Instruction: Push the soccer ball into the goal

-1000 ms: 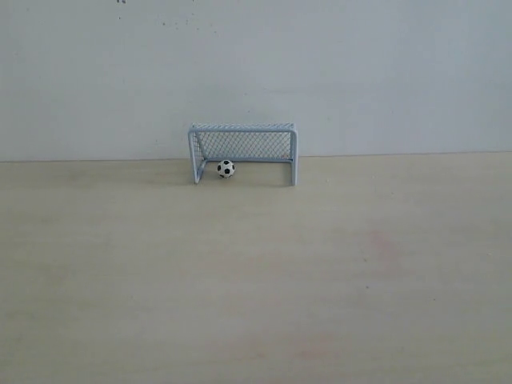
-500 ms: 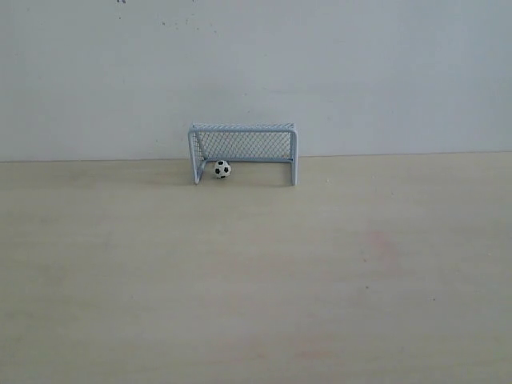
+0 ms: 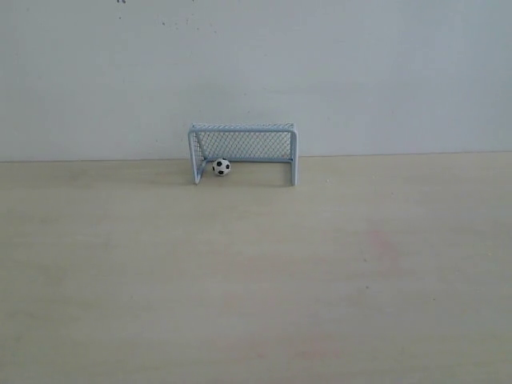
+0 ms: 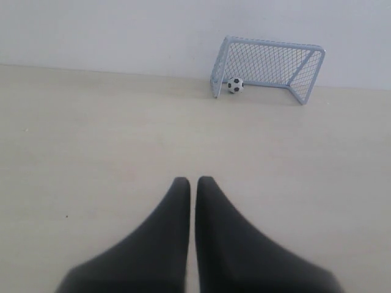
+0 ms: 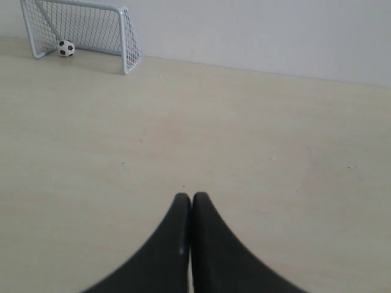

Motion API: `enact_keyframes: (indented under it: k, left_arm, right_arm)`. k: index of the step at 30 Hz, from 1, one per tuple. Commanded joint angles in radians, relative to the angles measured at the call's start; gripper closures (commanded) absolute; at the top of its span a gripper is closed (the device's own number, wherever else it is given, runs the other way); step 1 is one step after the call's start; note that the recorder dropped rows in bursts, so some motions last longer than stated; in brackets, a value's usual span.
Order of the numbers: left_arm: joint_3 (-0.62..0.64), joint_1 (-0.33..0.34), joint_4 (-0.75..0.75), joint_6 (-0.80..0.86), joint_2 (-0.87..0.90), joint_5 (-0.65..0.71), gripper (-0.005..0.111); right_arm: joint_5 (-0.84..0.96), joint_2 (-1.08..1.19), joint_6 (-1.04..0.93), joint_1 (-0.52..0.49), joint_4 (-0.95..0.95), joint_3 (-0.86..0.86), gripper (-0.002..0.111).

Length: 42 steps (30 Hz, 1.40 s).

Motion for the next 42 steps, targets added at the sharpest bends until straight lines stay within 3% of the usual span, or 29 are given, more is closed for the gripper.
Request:
enact_keyframes:
  k: [1,5,15,42]
  left_arm:
    - [0.003,0.003,0.003,0.005,-0.003,-0.003,0.102]
    - [0.003,0.003,0.003,0.005,-0.003,-0.003,0.102]
    - [0.003,0.003,0.003,0.005,-0.003,-0.003,0.102]
    - [0.003,0.003,0.003,0.005,-0.003,-0.003,0.102]
  right_arm:
    - [-0.005,-0.005,-0.007,-0.003,0.007,-0.001,0.108]
    - [-0.005,-0.005,-0.007,-0.010,0.007,-0.001,0.108]
    - [-0.005,-0.005,-0.007,-0.163,0.032,-0.001,0.108]
    - [-0.005,-0.005,-0.007,-0.162,0.032,-0.001,0.108]
